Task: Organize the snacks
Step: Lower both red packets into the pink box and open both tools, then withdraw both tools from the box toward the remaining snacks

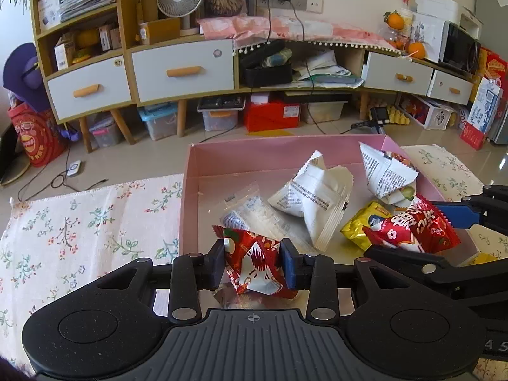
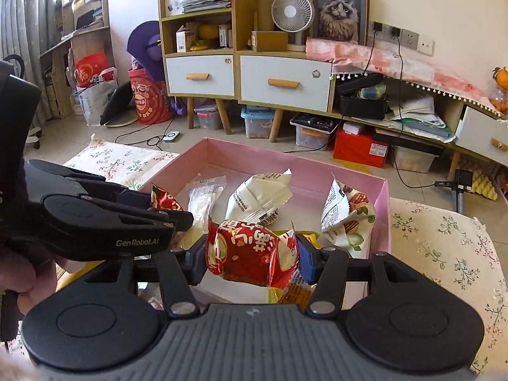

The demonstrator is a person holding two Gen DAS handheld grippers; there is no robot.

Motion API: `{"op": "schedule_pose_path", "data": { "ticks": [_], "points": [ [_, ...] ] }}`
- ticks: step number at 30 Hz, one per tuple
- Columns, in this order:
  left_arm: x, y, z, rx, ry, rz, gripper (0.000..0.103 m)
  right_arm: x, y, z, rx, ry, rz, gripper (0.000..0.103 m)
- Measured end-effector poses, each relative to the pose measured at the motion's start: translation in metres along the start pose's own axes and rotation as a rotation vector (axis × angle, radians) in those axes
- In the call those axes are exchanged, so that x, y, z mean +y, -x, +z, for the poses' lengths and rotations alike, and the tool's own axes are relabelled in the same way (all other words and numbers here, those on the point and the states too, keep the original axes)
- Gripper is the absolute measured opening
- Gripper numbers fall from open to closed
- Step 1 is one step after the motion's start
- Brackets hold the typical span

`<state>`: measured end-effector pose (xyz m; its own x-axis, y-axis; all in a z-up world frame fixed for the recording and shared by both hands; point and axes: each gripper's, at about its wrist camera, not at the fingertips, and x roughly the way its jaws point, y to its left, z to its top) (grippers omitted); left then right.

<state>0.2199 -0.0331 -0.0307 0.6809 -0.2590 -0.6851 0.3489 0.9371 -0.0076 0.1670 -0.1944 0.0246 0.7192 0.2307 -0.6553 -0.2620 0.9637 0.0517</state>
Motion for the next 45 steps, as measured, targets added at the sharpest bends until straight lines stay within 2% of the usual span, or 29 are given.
{"op": "schedule_pose_path", "data": {
  "ticks": [1, 4, 8, 11, 17, 28, 38, 45],
  "points": [
    [0.0, 0.001, 0.0, -0.006, -0.001, 0.002, 0.037, 0.0, 0.0, 0.0, 0.002, 0.0, -0.003, 0.054],
    [0.002, 0.003, -0.001, 0.0, 0.015, 0.007, 0.056, 0.002, 0.002, -0.001, 0.006, 0.006, -0.015, 0.059],
    [0.007, 0.009, -0.003, -0.012, 0.042, -0.01, 0.071, -0.003, 0.008, 0.0, -0.004, -0.005, -0.025, 0.082],
    [0.005, 0.014, -0.005, -0.015, 0.044, -0.019, 0.075, -0.003, 0.013, 0.001, -0.007, 0.007, -0.027, 0.083],
    [0.001, 0.028, -0.009, -0.015, 0.035, -0.03, 0.076, 0.0, 0.025, 0.001, -0.007, 0.034, -0.029, 0.083],
    [-0.004, 0.075, -0.027, -0.032, 0.063, -0.042, 0.082, 0.0, 0.059, -0.006, 0.004, 0.052, -0.063, 0.086],
    [-0.002, 0.106, -0.053, 0.0, 0.078, -0.011, 0.093, 0.004, 0.086, -0.022, 0.021, 0.058, -0.078, 0.092],
    [-0.003, 0.123, -0.069, 0.013, 0.049, -0.002, 0.095, 0.009, 0.093, -0.033, 0.035, 0.038, -0.078, 0.096]
  ]
}}
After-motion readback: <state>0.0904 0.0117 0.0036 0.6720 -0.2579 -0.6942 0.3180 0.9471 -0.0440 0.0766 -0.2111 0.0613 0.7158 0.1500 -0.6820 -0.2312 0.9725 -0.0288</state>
